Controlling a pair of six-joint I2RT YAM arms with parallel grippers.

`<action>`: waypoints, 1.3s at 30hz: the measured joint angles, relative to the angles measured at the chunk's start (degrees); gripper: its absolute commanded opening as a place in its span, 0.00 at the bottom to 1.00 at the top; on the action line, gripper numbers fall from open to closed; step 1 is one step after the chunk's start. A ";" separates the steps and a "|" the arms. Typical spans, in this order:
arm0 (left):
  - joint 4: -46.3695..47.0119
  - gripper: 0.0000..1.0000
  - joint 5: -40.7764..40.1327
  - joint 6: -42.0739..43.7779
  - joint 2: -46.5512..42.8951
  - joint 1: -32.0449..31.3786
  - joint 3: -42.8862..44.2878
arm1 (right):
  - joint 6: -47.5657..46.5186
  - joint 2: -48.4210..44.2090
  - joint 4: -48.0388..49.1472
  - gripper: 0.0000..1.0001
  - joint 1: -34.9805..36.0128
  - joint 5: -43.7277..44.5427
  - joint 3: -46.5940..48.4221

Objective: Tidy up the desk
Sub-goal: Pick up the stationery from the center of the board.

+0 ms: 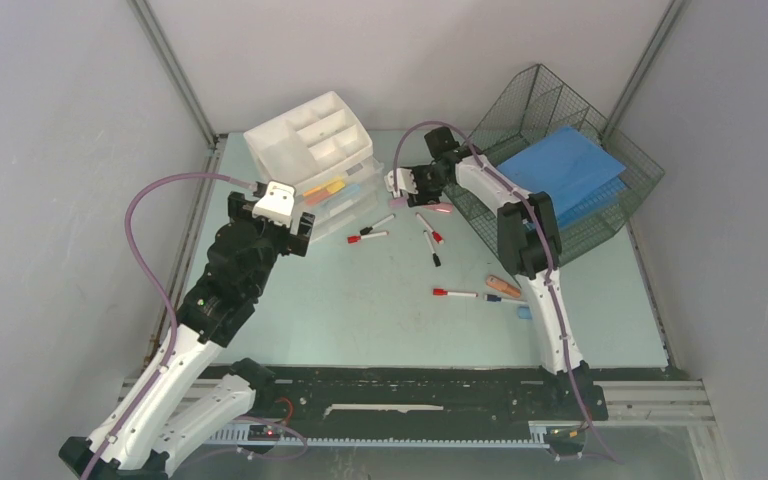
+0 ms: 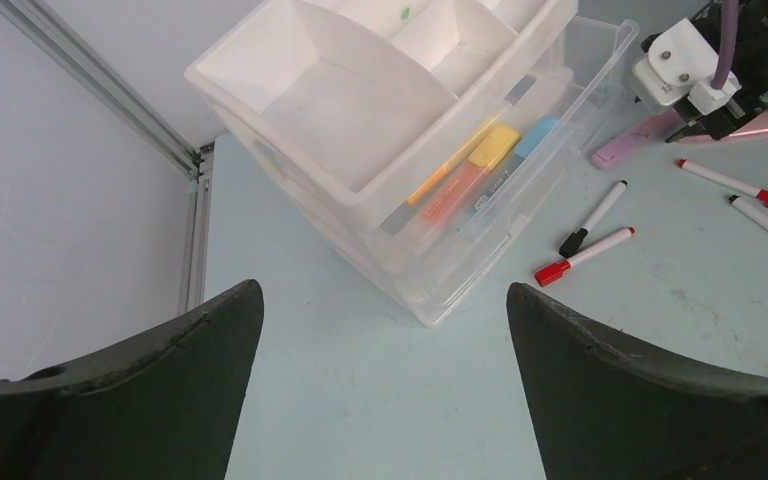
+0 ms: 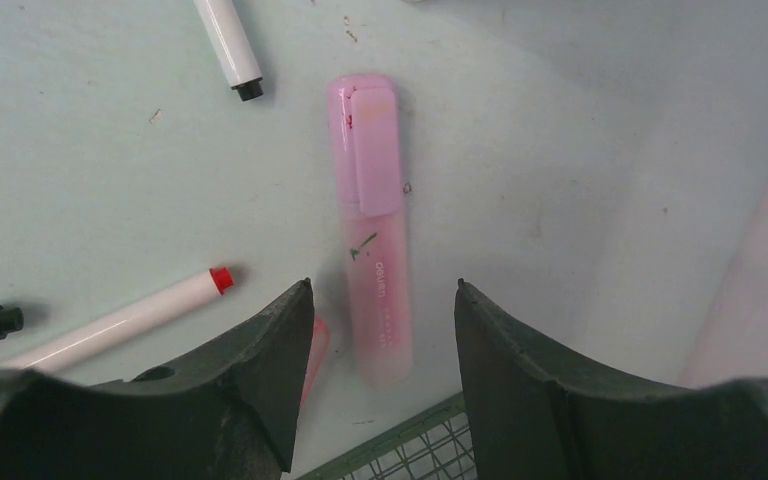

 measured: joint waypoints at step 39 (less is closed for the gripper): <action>0.02 1.00 0.24 0.02 -0.24 0.04 0.00 | -2.34 -5.29 -2.58 0.35 5.44 3.23 -10.84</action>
